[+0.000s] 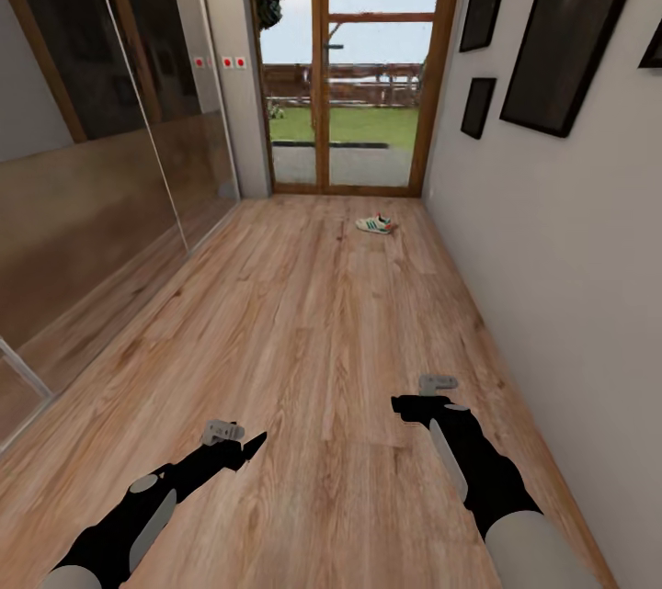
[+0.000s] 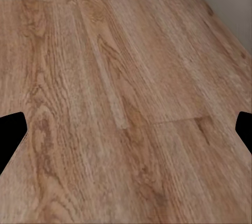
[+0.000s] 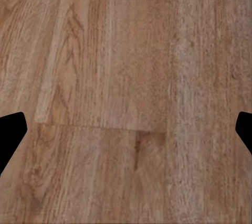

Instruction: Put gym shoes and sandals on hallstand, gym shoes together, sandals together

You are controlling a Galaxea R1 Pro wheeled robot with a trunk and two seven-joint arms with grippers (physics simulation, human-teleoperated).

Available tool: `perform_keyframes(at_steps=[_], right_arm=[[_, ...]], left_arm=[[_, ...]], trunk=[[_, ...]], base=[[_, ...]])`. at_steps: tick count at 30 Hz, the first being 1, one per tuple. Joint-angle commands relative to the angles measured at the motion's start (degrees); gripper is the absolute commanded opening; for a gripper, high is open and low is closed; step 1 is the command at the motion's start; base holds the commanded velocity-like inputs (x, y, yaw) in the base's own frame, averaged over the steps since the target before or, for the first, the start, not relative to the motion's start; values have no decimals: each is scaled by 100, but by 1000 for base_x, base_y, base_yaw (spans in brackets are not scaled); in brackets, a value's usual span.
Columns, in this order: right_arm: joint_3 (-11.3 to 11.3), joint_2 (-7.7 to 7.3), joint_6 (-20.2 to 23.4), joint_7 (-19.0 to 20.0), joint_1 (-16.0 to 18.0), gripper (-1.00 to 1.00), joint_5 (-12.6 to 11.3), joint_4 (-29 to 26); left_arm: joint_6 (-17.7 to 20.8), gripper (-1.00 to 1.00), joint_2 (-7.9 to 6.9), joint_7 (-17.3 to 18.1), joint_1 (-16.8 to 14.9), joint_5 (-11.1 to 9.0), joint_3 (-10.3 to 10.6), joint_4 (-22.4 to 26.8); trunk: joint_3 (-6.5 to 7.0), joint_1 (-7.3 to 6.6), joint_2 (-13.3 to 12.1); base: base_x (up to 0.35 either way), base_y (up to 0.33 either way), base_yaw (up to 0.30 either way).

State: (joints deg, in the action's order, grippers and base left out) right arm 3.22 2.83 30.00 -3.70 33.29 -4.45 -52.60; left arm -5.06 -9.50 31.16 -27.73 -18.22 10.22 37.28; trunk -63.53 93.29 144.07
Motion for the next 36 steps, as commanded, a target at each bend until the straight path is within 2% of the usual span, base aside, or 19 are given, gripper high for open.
perform_keyframes(at_steps=[1, 8, 36], right_arm=[[12, -2, 24, -39, 4, 100, -47, -6], [12, -2, 20, -39, 2, 100, -47, -8], [12, -2, 21, -38, 2, 100, -47, -4]], left_arm=[[-30, 100, -8, -5, -4, -32, 32, -5], [-30, 100, -8, -5, -4, -32, 32, -3], [-30, 100, -8, -5, -4, -32, 32, -4]], trunk=[[-5, 2, 2], [8, 2, 2], [242, 2, 2]], base=[[347, -70, 0], [347, -61, 0], [347, -67, 0]])
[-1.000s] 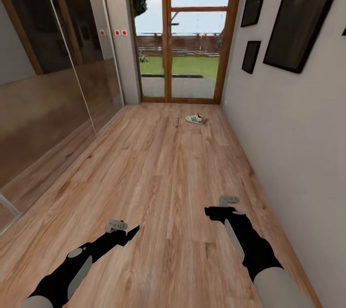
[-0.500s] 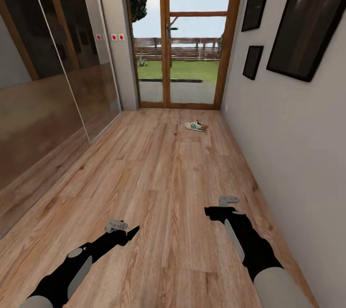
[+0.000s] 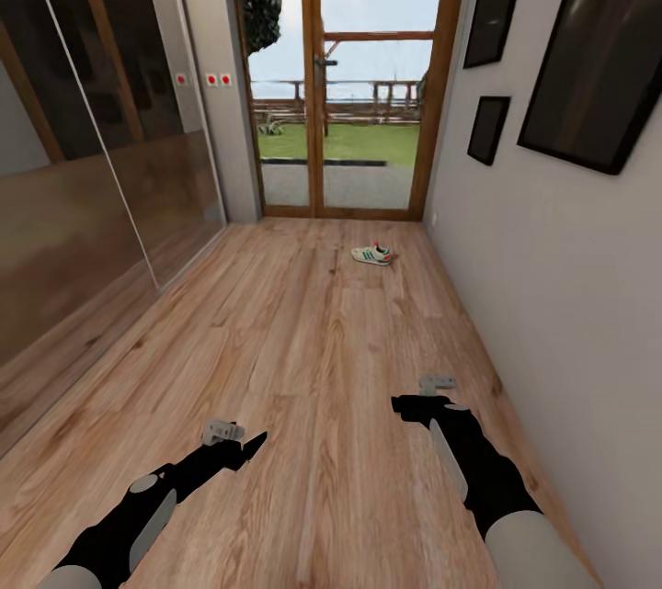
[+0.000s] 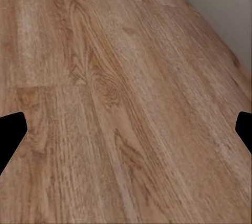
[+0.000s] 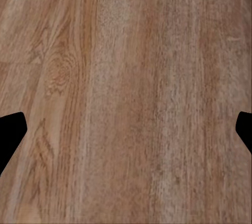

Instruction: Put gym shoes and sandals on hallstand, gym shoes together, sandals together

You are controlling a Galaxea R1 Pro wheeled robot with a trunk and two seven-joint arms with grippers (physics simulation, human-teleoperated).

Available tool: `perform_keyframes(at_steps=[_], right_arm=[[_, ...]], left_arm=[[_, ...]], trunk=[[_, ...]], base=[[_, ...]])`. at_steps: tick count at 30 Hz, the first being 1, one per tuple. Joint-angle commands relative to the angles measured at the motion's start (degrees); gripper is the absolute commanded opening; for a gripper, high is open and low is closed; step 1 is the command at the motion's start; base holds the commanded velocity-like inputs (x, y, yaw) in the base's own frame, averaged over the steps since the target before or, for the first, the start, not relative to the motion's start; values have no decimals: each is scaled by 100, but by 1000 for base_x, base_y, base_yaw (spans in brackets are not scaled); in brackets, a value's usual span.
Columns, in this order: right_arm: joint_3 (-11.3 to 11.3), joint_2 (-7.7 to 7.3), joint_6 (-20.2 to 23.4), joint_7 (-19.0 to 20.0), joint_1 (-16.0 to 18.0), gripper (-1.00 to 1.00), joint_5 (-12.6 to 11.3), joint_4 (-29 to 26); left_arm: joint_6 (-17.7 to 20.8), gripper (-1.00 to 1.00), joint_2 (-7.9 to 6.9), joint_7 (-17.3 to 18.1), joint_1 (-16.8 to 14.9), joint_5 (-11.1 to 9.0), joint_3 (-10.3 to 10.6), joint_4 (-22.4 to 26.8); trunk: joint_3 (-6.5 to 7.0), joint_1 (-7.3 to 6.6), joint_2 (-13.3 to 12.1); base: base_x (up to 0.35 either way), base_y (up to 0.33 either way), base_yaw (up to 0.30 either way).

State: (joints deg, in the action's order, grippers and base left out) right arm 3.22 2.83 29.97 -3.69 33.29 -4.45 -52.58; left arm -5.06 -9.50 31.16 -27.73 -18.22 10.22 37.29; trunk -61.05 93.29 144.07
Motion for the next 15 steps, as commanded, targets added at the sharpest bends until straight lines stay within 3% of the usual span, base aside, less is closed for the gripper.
perform_keyframes(at_steps=[1, 15], right_arm=[[12, -2, 24, -38, 2, 100, -47, -7], [12, -2, 26, -43, 3, 100, -47, -7]], left_arm=[[-30, 100, -8, -5, -4, -32, 32, -4], [-30, 100, -8, -5, -4, -32, 32, -3]], trunk=[[-2, 2, 2], [5, 2, 2]], base=[[347, -69, 0], [347, -65, 0]])
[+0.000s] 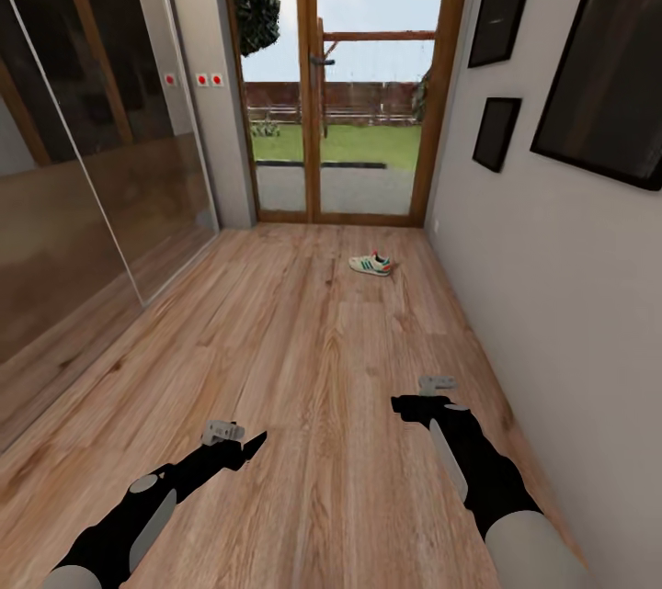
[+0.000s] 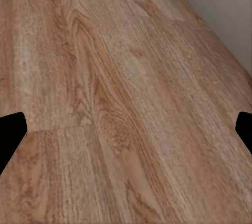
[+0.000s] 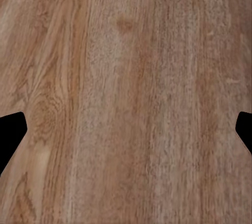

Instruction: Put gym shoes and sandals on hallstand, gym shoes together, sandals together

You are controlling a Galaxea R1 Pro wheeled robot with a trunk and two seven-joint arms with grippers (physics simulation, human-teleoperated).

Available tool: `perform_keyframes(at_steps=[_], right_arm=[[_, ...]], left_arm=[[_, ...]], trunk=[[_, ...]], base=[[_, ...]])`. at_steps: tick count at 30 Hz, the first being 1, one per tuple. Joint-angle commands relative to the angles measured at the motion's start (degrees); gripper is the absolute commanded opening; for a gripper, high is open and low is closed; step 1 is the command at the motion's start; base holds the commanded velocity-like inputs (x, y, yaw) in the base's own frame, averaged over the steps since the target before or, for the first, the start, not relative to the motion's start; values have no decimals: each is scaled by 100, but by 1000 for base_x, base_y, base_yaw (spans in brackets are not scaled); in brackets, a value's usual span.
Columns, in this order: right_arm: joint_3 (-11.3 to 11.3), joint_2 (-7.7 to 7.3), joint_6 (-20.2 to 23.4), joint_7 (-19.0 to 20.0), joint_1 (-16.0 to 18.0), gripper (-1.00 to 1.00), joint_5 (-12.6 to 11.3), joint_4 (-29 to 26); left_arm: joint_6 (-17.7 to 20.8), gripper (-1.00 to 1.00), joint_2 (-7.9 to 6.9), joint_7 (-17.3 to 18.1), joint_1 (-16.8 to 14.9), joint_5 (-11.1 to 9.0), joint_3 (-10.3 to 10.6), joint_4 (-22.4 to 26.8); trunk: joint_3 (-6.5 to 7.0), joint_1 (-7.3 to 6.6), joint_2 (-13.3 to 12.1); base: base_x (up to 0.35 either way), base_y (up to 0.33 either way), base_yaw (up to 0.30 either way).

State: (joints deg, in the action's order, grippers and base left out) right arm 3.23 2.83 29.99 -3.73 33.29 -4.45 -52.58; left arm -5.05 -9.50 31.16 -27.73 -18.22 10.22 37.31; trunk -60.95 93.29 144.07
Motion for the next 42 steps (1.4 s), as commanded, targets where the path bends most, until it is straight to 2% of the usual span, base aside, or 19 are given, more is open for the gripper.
perform_keyframes(at_steps=[1, 42], right_arm=[[11, -2, 24, -38, 2, 100, -47, -7], [12, -2, 24, -39, 3, 100, -47, -6]], left_arm=[[-31, 100, -8, -5, -4, -32, 32, -5], [-31, 100, -8, -5, -4, -32, 32, -10]], trunk=[[-5, 2, 2], [-5, 2, 2]], base=[[347, -57, 0], [347, -64, 0]])
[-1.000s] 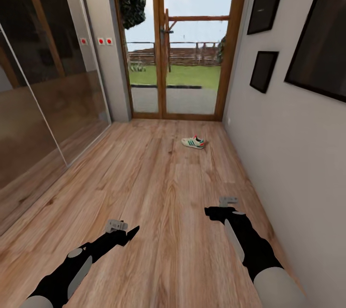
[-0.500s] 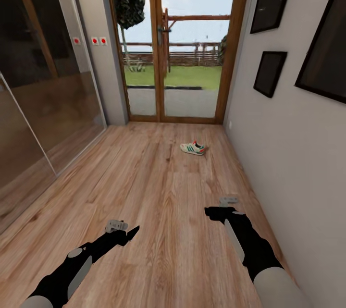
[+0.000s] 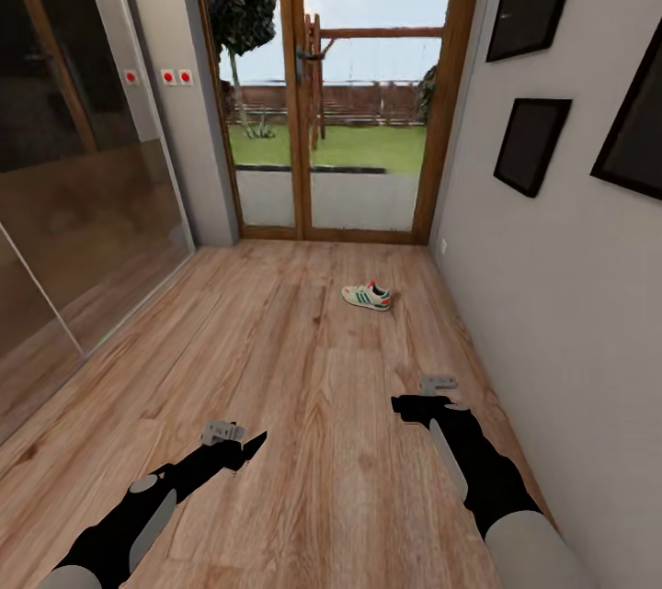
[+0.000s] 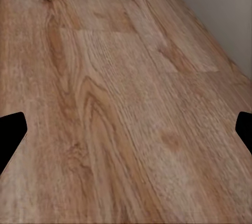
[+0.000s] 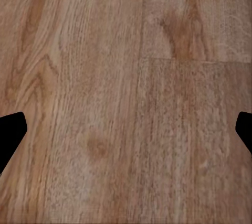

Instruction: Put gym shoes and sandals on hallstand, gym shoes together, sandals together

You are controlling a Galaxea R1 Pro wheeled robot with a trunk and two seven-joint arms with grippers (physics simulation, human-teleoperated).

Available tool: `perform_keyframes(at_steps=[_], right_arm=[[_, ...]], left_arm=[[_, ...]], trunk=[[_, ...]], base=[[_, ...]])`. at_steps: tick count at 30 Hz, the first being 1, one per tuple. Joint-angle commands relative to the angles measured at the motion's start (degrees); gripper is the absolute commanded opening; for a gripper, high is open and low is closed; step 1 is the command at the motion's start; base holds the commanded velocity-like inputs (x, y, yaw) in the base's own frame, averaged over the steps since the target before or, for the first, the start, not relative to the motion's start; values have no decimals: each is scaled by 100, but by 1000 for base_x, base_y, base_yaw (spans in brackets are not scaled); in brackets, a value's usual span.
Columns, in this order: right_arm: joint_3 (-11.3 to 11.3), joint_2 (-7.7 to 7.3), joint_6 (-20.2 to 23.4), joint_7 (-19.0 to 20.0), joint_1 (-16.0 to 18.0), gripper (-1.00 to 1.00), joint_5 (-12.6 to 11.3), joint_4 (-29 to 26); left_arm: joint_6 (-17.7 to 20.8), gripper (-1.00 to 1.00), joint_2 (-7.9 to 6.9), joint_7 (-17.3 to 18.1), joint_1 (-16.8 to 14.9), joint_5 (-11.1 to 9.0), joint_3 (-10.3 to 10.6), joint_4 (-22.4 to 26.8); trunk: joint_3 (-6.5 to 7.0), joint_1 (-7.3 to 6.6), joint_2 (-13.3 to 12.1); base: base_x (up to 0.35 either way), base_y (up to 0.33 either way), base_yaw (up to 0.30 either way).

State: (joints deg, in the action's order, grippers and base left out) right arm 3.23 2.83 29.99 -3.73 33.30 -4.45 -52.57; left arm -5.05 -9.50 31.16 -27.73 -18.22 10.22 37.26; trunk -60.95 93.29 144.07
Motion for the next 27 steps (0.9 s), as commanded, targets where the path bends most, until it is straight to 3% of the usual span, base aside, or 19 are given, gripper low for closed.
perform_keyframes(at_steps=[1, 13, 27], right_arm=[[12, -2, 24, -39, 2, 100, -47, -7], [11, -2, 22, -39, 3, 100, -47, -8], [11, -8, 18, -42, 1, 100, -47, -1]], left_arm=[[-31, 100, -8, -5, -4, -32, 32, -5], [-31, 100, -8, -5, -4, -32, 32, -2], [-31, 100, -8, -5, -4, -32, 32, -2]], trunk=[[-5, 2, 2], [-5, 2, 2], [-14, 2, 2]], base=[[347, -63, 0], [347, -69, 5], [347, -96, 81]])
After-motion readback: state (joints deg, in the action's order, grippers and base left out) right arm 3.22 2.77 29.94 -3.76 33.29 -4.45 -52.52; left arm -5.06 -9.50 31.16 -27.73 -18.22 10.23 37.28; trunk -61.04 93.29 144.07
